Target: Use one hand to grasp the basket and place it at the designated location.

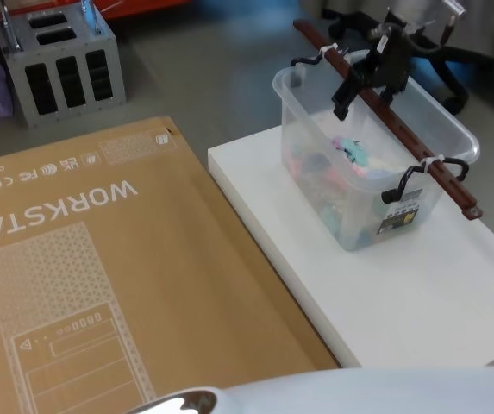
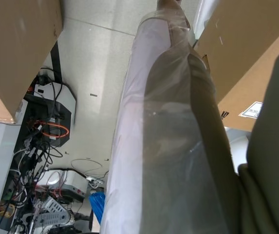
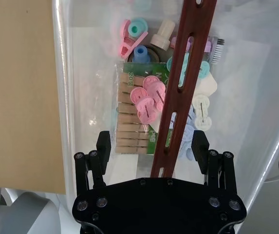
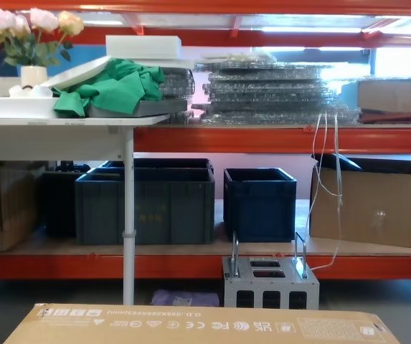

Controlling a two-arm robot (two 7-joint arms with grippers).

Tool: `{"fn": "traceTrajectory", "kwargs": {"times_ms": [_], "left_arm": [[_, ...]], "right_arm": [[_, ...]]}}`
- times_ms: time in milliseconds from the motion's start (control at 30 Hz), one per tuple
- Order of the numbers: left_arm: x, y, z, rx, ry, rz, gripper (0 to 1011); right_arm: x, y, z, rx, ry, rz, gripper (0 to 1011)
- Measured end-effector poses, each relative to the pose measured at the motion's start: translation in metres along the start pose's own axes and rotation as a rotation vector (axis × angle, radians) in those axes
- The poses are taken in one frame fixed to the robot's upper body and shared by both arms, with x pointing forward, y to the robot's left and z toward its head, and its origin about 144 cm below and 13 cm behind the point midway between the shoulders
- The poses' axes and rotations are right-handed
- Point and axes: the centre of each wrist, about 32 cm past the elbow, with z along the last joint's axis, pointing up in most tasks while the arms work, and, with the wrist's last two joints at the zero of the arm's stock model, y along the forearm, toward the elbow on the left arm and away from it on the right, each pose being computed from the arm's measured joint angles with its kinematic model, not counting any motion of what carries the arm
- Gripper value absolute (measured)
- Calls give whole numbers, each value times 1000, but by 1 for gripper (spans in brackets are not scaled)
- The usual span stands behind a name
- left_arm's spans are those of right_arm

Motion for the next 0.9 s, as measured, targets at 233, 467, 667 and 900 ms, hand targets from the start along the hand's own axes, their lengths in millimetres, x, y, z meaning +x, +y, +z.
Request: {"fn": "traceTrajectory", "kwargs": {"times_ms": [233,467,667,900], "left_arm": [[0,0,0,0,0,0,0],[0,0,0,0,0,0,0],[0,0,0,0,0,0,0],[0,0,0,0,0,0,0]], "right_arm": [[-8,-27,0,-7,25,-51,1002],[-12,-41,-2,-5,35,-79,1001],[-14,-47,-2,-3,38,-94,1001],[-18,-55,-3,-7,45,-116,1001]]}}
